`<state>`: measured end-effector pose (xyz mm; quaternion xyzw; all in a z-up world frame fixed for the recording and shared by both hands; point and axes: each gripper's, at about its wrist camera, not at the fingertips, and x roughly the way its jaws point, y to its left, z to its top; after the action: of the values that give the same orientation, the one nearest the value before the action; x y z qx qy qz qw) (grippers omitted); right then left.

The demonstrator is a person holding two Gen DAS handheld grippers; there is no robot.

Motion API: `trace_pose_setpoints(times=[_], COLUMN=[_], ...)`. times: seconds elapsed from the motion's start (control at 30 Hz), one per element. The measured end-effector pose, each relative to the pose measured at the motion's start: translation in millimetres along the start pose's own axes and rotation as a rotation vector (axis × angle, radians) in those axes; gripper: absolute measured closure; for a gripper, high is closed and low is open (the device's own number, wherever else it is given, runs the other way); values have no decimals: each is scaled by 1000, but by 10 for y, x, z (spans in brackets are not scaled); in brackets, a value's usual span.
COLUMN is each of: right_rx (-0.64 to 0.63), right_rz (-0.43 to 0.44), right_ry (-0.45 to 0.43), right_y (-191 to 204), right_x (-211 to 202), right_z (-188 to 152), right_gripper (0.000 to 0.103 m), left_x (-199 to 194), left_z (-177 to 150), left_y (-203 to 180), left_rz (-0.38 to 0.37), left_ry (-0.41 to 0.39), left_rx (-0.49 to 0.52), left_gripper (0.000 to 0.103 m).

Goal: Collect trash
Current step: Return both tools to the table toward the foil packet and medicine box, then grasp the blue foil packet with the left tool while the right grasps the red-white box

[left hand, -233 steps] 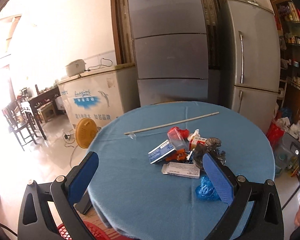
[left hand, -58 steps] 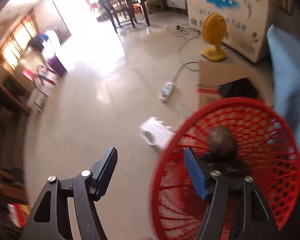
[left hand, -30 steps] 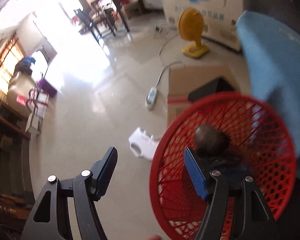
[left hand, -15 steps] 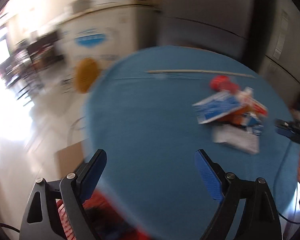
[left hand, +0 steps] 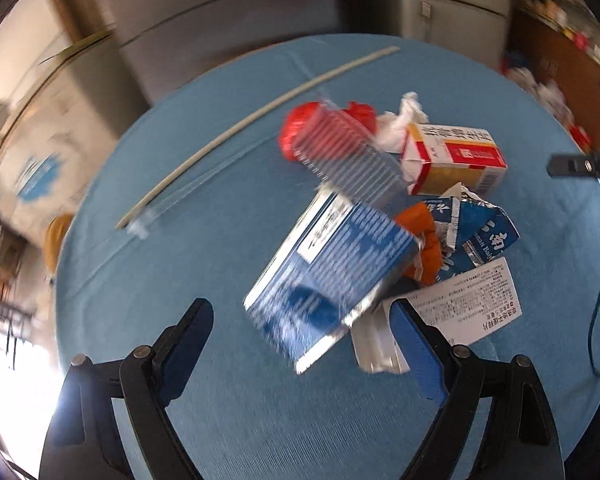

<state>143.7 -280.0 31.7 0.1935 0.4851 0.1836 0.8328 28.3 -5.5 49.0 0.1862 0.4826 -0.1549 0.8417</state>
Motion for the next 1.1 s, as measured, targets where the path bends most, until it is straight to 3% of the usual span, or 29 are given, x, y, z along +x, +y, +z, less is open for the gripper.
trace_pose_setpoints(times=[0.17, 0.27, 0.4, 0.6, 0.73, 0.8, 0.93, 1.0, 1.1], right_rx=[-90, -176, -352, -534, -556, -553, -541, -520, -495], right_rz=[15, 35, 51, 7, 10, 1, -9, -3, 2], right_ry=[7, 38, 116, 137, 140, 148, 146, 155, 140], right_y=[111, 227, 455, 666, 698, 716, 718, 696, 673], right_x=[52, 180, 437, 679, 811, 870, 929, 950, 912], right_z=[208, 349, 452, 476, 527, 524, 504, 486, 447], right_gripper=[39, 38, 33, 28, 24, 24, 25, 35, 42], left_x=[129, 205, 347, 519, 604, 669, 670, 649, 591], left_z=[165, 221, 350, 434, 505, 545, 514, 437, 395], left_y=[69, 126, 280, 569, 696, 708, 660, 582, 638], left_rz=[-81, -167, -257, -349, -385, -394, -348, -356, -331], left_ry=[4, 30, 60, 84, 76, 78, 71, 75, 83], left_rx=[105, 140, 154, 116, 101, 102, 114, 87, 32], left_gripper=[13, 13, 13, 13, 16, 26, 33, 36, 37])
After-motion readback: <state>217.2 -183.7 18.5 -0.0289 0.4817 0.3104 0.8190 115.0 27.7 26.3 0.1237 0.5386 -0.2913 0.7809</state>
